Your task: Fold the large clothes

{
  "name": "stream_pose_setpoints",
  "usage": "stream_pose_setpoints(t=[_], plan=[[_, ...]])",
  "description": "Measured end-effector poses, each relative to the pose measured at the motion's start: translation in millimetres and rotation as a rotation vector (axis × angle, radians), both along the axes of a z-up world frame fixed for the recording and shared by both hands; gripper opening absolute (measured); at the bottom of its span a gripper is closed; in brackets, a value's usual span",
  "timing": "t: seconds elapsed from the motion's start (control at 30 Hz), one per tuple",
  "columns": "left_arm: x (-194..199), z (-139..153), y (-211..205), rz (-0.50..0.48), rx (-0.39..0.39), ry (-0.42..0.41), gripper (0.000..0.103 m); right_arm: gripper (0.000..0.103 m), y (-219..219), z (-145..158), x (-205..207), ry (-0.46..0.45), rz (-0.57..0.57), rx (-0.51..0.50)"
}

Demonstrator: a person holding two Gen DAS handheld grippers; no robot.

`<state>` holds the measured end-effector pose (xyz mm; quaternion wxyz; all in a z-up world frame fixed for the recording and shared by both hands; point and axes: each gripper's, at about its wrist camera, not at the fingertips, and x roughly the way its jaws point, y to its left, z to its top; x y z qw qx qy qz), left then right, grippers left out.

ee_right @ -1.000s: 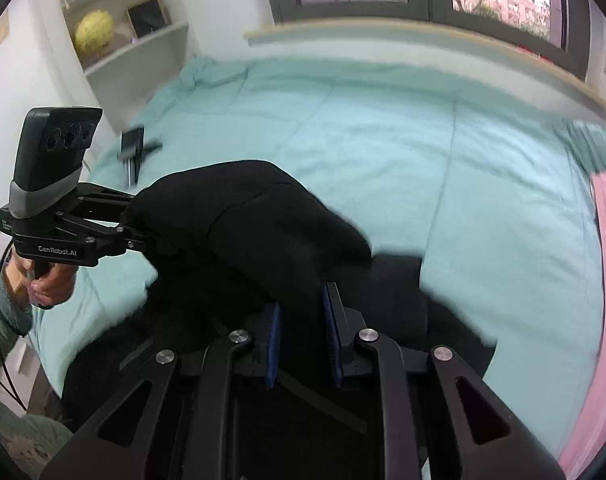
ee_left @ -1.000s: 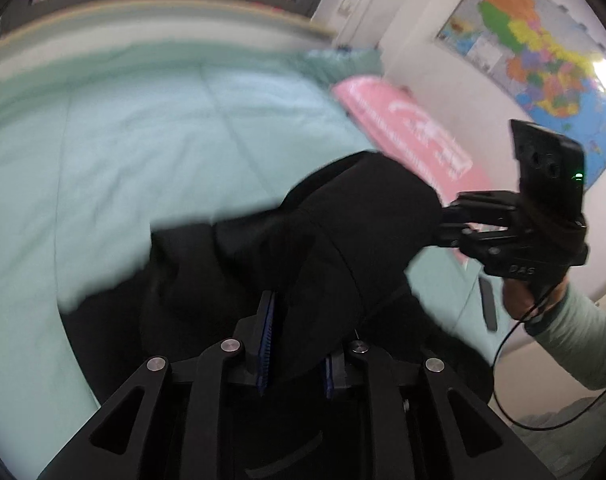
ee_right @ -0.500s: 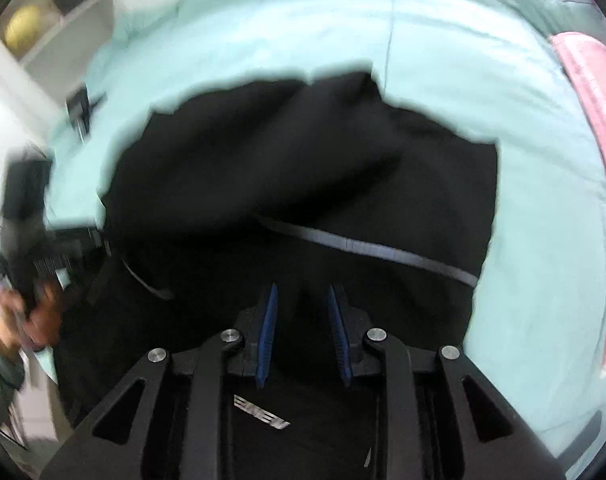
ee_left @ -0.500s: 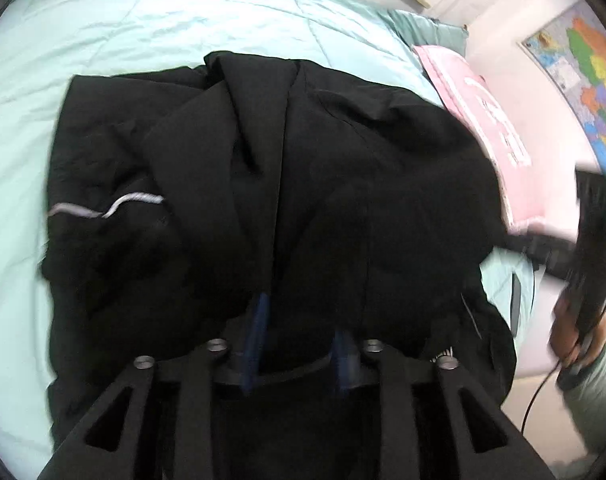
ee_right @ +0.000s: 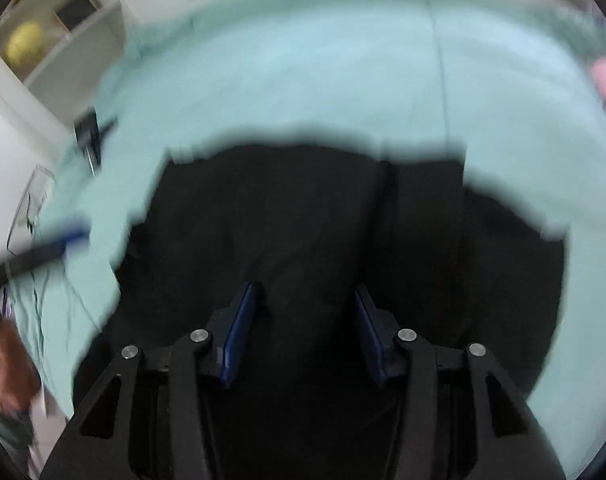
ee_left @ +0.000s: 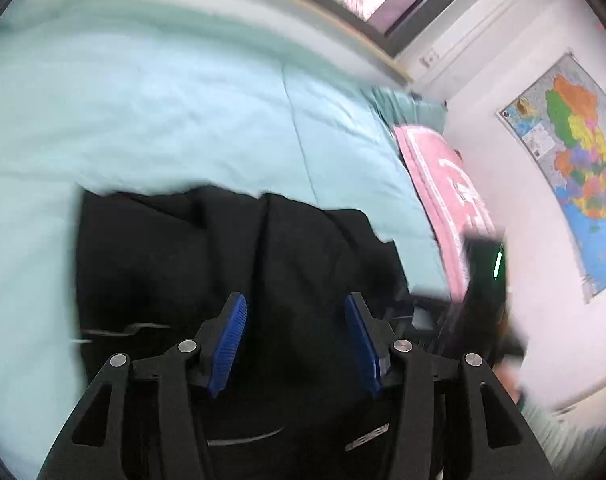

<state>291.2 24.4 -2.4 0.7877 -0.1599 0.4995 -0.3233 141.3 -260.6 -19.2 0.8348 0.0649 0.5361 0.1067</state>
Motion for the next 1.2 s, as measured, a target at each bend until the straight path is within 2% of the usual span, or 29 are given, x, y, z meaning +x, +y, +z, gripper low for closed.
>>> stream_pose_setpoints(t=[0.03, 0.07, 0.13, 0.2, 0.3, 0.37, 0.47, 0.57, 0.63, 0.67, 0.8, 0.87, 0.97, 1.07, 1.2], plan=[[4, -18, -11, -0.022, 0.016, 0.038, 0.053, 0.054, 2, -18, -10, 0.04, 0.009, -0.006], [5, -42, -23, -0.039, 0.074, 0.074, 0.053, 0.054, 3, -37, -22, 0.068, 0.007, -0.023], [7, -91, -37, -0.054, 0.172, 0.164, 0.052, 0.053, 3, -58, -40, 0.066, -0.02, 0.008], [3, -103, -36, -0.032, 0.154, 0.163, 0.052, 0.052, -6, -66, -43, 0.067, -0.069, 0.057], [0, -91, -29, -0.011, 0.114, 0.189, 0.051, 0.052, -2, -61, -40, 0.063, -0.072, 0.054], [-11, -72, -24, -0.028, 0.081, 0.157, 0.051, 0.053, 3, -45, -47, 0.04, -0.049, 0.041], [-33, -39, -15, -0.071, 0.034, 0.1, 0.051, 0.054, 10, -7, -65, -0.059, -0.004, 0.041], [-55, -28, -8, -0.076, 0.034, 0.069, 0.051, 0.054, 20, 22, -75, -0.148, 0.029, 0.034], [-60, -41, -7, -0.071, 0.051, 0.096, 0.051, 0.054, 26, 19, -71, -0.143, 0.053, 0.01], [-58, -57, -10, -0.065, 0.072, 0.141, 0.051, 0.054, 25, 14, -66, -0.129, 0.058, -0.006], [-38, -108, -16, -0.001, 0.118, 0.254, 0.046, 0.054, 24, -52, -42, 0.009, 0.047, -0.066], [-33, -116, -20, 0.018, 0.117, 0.269, 0.046, 0.054, 21, -69, -37, 0.034, 0.016, -0.029], [-41, -94, -24, -0.008, 0.154, 0.226, 0.046, 0.054, 21, -62, -36, 0.046, -0.006, -0.027], [-56, -64, -18, -0.029, 0.162, 0.187, 0.046, 0.054, 19, -42, -46, 0.042, -0.007, -0.01], [-99, -24, 36, 0.007, 0.202, 0.124, 0.047, 0.056, 4, -14, -77, 0.008, -0.01, 0.047]])
